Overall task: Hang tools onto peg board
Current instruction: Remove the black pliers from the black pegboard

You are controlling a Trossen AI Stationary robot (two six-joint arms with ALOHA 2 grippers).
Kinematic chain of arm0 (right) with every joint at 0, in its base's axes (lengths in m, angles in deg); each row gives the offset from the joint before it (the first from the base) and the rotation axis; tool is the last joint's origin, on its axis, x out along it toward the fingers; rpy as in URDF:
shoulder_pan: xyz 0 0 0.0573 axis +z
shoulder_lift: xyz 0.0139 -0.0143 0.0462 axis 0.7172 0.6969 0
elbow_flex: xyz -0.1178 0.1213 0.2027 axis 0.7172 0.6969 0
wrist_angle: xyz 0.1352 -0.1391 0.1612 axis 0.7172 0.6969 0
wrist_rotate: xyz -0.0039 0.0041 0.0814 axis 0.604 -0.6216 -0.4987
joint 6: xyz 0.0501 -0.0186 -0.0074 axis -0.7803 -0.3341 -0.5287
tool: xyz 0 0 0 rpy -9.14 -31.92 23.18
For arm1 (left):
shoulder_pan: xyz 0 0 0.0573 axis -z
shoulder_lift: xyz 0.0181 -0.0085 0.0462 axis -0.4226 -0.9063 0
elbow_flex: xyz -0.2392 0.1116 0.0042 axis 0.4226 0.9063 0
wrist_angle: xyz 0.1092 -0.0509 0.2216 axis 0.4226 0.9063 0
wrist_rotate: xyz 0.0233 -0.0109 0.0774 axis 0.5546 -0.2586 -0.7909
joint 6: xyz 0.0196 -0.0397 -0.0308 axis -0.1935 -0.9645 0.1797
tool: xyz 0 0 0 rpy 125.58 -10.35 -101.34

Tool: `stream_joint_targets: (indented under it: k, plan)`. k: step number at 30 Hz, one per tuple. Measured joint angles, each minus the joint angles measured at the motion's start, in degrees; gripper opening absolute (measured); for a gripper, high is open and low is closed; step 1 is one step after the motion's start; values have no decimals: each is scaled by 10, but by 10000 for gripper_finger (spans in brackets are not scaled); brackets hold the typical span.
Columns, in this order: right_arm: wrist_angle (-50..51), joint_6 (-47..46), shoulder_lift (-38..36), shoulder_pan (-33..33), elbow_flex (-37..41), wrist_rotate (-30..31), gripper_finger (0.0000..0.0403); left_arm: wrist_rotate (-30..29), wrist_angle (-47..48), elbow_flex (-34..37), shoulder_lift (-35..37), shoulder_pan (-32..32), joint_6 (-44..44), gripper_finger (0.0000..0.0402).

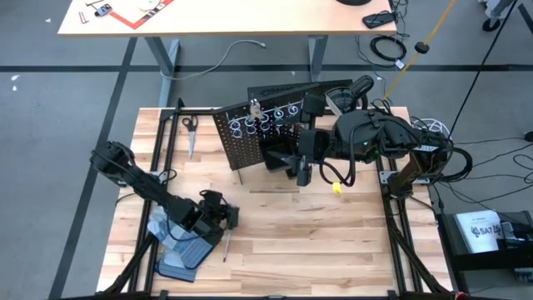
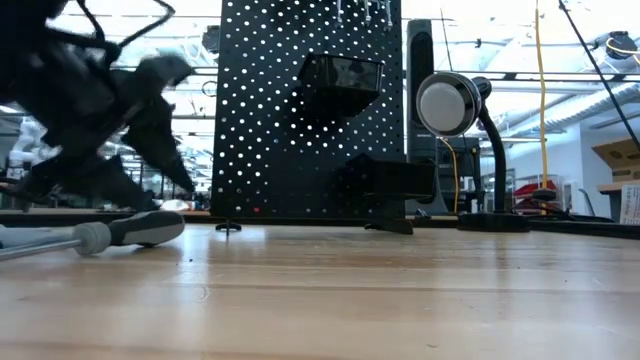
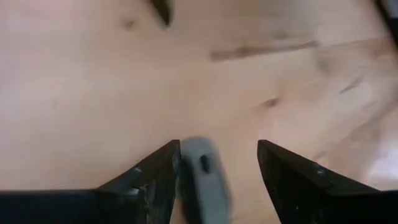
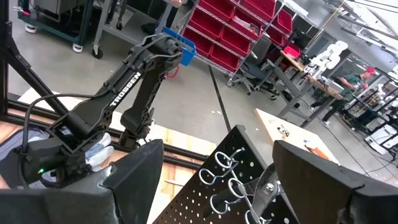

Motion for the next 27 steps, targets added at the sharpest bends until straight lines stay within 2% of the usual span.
stream_joint_targets:
  k: [10,14,16,22,27]
  plan:
    - [0,2,0,0,0,-3,297,-83,4,-7,138,0,182,224]
    - [4,1,3,-6,0,-47,297,-133,1,-7,206,0,282,225]
    - [2,0,7,-12,0,-47,297,-160,-6,-7,238,0,334,225]
    - [-7,-18,25,-61,0,-45,297,-238,-53,-7,311,-9,463,225]
    - [-21,-61,34,-117,1,-96,297,-244,-102,-7,328,-9,555,225]
